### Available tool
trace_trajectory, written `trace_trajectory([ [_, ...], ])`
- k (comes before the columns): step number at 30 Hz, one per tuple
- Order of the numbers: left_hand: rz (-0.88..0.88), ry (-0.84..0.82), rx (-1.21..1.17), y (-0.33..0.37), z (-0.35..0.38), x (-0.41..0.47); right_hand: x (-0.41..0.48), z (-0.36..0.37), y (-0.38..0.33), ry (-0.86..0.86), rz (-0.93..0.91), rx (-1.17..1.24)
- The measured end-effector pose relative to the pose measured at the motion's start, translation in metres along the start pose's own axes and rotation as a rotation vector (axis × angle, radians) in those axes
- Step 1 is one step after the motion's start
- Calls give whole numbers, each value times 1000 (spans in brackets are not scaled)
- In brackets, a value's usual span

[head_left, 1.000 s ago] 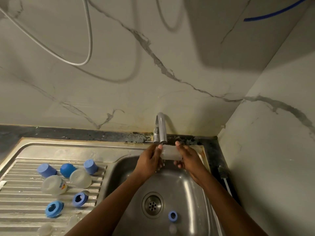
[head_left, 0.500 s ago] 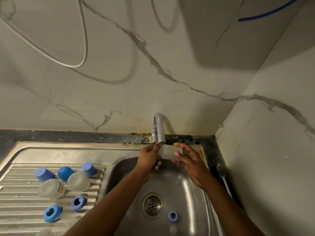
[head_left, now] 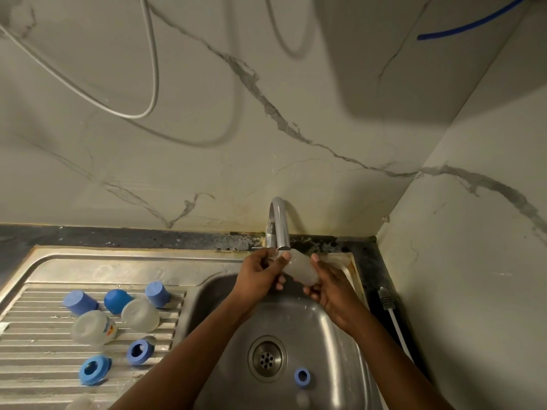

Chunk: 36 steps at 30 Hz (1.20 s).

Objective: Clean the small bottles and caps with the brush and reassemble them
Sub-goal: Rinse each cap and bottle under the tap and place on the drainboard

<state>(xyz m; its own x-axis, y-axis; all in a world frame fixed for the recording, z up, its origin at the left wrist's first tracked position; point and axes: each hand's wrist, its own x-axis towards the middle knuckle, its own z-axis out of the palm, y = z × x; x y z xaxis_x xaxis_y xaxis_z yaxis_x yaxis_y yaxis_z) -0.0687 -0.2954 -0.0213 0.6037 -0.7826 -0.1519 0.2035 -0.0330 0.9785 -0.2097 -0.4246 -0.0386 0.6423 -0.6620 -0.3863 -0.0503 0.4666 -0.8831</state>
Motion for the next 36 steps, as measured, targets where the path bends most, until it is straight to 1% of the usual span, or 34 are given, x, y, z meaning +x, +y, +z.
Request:
trace_trajectory([
  [5,-54,159,86,-5,-1,5,-1,0,8,-145,-26,112],
  [7,-41,205,102,-4,-1,3,1,8,9,-100,-36,151],
  [10,22,229,126,-6,-1,-4,7,26,5,31,-58,167],
  [15,83,277,66,-15,-21,-15,14,52,3,87,-83,35],
  [18,114,276,87,-21,-32,-24,16,61,8,73,-120,-1],
  [21,126,266,85,-24,-36,-32,12,69,16,-2,-133,-79],
  [24,122,214,50,-23,-37,-39,9,71,17,-62,-112,-151],
  [26,147,159,74,-20,-37,-40,13,66,14,-86,-75,-228],
  [28,188,102,101,-16,-36,-38,16,60,13,-122,14,-281],
  [30,218,89,134,-11,-37,-35,15,56,12,-166,70,-324],
  [32,247,90,210,-10,-39,-31,13,51,9,-179,42,-326],
  [34,265,68,271,-11,-40,-29,13,46,6,-131,-33,-344],
  [36,289,60,338,-12,-38,-27,15,41,6,-86,-127,-470],
])
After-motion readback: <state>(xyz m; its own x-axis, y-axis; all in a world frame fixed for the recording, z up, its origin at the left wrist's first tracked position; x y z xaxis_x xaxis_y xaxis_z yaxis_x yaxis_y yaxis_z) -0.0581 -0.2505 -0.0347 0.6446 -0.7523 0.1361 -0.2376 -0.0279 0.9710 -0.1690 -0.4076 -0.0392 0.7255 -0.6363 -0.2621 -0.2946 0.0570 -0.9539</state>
